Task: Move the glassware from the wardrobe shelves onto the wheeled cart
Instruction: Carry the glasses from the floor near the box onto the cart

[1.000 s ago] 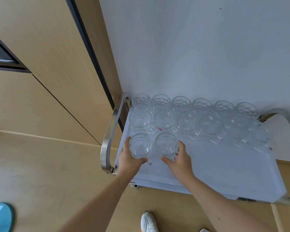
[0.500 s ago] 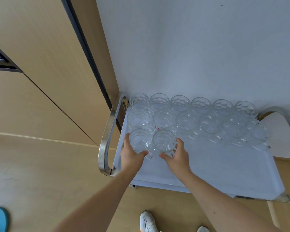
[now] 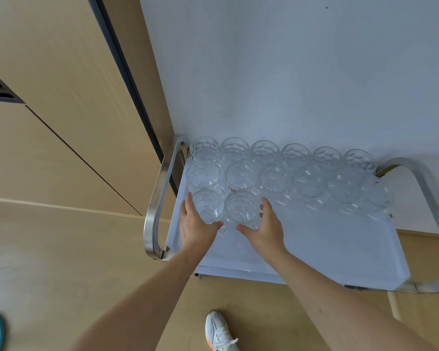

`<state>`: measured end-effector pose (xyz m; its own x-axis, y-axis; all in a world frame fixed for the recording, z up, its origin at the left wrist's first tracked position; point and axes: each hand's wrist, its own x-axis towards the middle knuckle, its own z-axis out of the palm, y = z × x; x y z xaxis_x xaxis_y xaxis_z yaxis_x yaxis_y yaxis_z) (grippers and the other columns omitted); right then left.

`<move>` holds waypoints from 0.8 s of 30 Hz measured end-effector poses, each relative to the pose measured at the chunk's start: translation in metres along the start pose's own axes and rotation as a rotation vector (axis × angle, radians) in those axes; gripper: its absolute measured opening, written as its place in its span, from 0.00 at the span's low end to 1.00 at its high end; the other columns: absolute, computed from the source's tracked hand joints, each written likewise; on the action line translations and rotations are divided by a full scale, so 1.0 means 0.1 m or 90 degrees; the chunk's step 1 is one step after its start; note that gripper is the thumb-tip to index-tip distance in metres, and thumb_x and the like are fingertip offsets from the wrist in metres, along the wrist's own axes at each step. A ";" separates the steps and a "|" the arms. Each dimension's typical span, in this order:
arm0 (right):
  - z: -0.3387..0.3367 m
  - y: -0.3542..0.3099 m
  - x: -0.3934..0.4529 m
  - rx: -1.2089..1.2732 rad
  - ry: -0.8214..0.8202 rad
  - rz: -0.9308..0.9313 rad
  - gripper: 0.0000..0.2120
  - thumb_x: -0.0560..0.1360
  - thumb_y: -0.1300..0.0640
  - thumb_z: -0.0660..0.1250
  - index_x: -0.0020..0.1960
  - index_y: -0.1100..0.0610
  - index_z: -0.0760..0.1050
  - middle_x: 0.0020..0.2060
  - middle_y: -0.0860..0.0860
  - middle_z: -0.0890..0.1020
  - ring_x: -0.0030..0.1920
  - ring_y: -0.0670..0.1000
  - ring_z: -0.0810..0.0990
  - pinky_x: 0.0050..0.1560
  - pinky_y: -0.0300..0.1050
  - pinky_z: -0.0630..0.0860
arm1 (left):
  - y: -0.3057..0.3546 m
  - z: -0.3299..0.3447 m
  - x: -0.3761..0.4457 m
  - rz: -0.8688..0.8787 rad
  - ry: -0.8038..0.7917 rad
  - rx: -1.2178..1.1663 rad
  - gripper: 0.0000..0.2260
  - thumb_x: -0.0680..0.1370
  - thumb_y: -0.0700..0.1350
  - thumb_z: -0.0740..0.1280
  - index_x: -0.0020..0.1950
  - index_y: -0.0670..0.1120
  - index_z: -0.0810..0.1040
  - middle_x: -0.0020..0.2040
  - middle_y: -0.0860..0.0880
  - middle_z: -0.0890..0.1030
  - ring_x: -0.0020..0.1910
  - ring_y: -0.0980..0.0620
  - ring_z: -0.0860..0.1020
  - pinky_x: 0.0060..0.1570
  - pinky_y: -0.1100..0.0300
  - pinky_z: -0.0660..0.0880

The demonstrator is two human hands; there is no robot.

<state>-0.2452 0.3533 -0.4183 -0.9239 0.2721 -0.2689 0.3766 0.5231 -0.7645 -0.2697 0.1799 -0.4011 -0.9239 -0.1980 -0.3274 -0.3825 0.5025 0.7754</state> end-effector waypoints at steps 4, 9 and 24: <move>-0.25 -0.05 -0.06 -0.020 0.002 -0.022 0.48 0.69 0.51 0.80 0.80 0.53 0.57 0.74 0.53 0.69 0.73 0.54 0.70 0.71 0.54 0.69 | 0.25 -0.01 -0.16 0.069 0.017 0.093 0.47 0.73 0.51 0.78 0.82 0.55 0.50 0.83 0.49 0.50 0.82 0.48 0.44 0.80 0.48 0.49; -0.78 -0.14 -0.17 -0.049 0.040 -0.092 0.42 0.71 0.50 0.78 0.79 0.51 0.61 0.74 0.52 0.70 0.73 0.53 0.69 0.71 0.49 0.69 | 0.76 0.05 -0.37 0.154 -0.005 0.166 0.40 0.75 0.58 0.74 0.81 0.57 0.56 0.83 0.49 0.51 0.82 0.47 0.42 0.79 0.45 0.50; -3.36 0.67 -1.20 -0.184 0.271 -0.065 0.39 0.74 0.43 0.73 0.79 0.51 0.60 0.75 0.53 0.67 0.74 0.58 0.65 0.72 0.52 0.66 | 2.54 1.33 -2.01 0.515 -0.112 0.309 0.32 0.77 0.61 0.68 0.79 0.58 0.62 0.83 0.49 0.54 0.82 0.44 0.46 0.79 0.45 0.51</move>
<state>-0.0865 0.6272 -0.2405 -0.8704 0.4808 0.1058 0.3453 0.7494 -0.5650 -0.1792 0.4591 -0.2102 -0.8761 0.4711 0.1021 0.4532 0.7330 0.5072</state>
